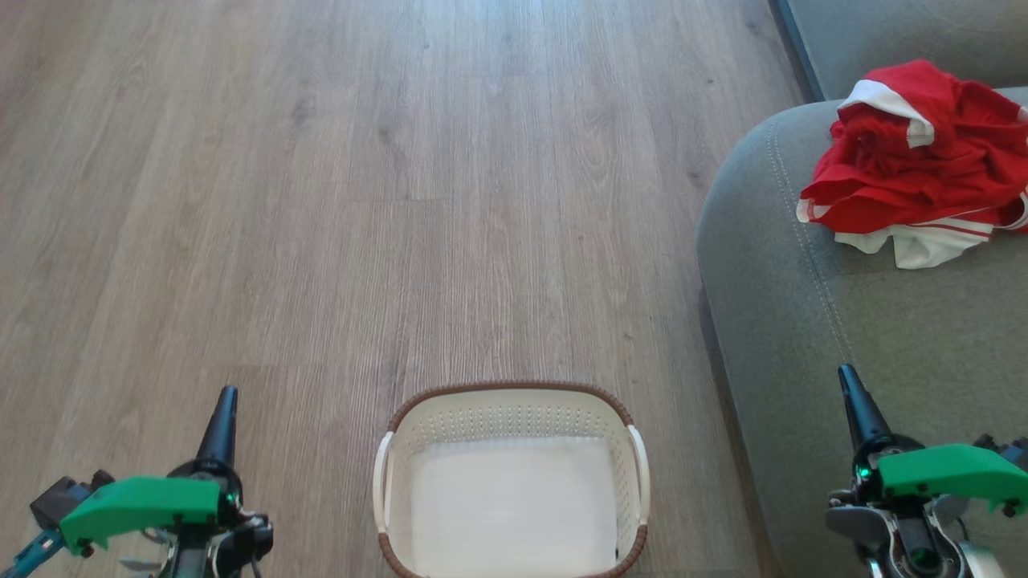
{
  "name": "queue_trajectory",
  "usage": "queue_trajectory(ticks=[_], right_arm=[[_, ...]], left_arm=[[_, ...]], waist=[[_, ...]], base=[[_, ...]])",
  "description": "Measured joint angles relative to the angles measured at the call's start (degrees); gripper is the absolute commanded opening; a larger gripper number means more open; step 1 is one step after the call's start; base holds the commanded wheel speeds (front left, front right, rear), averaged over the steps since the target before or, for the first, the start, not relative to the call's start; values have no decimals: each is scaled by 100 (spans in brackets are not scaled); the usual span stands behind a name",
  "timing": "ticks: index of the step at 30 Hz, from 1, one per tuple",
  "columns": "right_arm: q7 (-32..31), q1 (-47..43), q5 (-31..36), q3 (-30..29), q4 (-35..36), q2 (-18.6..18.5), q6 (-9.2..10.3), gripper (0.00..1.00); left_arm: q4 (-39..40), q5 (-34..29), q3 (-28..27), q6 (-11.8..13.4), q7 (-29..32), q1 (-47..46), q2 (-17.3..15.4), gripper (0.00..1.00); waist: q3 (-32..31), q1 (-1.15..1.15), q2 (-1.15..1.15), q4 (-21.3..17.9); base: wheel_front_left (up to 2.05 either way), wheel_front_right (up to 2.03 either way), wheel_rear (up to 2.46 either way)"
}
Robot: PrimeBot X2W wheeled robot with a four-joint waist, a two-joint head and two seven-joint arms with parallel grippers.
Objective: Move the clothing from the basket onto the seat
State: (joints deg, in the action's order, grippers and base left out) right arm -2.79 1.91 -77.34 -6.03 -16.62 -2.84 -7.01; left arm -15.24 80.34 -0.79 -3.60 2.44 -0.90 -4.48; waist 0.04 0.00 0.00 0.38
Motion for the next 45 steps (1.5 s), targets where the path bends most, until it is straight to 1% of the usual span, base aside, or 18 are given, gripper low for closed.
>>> queue_trajectory(ticks=[8,22,45], right_arm=[[-127,7,-542,-78,8,2,0,0],[-335,127,-1430,-143,36,4,0,0],[-335,127,-1448,-148,36,5,0,0]], left_arm=[[-10,447,-129,-133,111,-14,89,0],[-36,1187,-339,-352,353,-187,153,0],[-37,1209,-349,-352,354,-248,169,0]], waist=[[6,0,0,-15],[14,0,0,-39],[14,0,0,-39]], base=[[0,0,0],[0,0,0],[0,0,0]])
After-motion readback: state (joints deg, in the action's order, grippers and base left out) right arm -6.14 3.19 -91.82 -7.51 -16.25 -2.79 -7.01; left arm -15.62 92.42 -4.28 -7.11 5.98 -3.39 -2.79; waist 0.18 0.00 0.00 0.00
